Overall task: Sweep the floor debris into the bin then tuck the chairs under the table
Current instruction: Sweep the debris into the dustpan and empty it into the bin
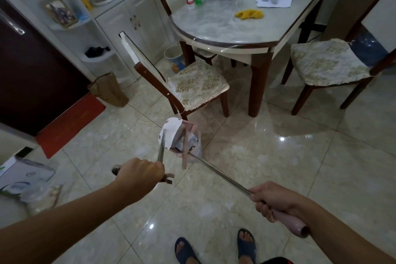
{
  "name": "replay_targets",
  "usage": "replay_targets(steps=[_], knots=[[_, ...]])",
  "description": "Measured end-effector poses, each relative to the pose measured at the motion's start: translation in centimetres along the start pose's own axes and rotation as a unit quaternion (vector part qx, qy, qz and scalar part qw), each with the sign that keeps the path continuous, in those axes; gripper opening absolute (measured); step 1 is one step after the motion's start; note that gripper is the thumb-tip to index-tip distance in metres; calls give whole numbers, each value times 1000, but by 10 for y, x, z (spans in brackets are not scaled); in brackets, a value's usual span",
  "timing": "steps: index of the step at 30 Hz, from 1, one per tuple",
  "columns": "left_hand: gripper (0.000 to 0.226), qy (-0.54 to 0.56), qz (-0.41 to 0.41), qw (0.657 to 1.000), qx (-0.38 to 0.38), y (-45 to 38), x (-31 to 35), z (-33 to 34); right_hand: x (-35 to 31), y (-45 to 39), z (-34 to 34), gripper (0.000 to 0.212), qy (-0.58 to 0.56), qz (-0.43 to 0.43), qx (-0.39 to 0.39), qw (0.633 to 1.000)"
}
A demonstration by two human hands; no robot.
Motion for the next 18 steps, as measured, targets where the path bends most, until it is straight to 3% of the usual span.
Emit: replay_targets(steps=[18], knots=[[27,24,-76,995,65,-1,-34,-7,-6,-10,10,25,-23,-6,-21,1000]])
Point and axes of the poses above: each hand's wrist, its own y-axis away from the middle knuckle, its own z-axis out of the palm, x = y × z, the point moved 1 cm from there along -y, towards the middle knuckle, and after that the axes turned 15 degrees about -x, right-handed, at the moved point
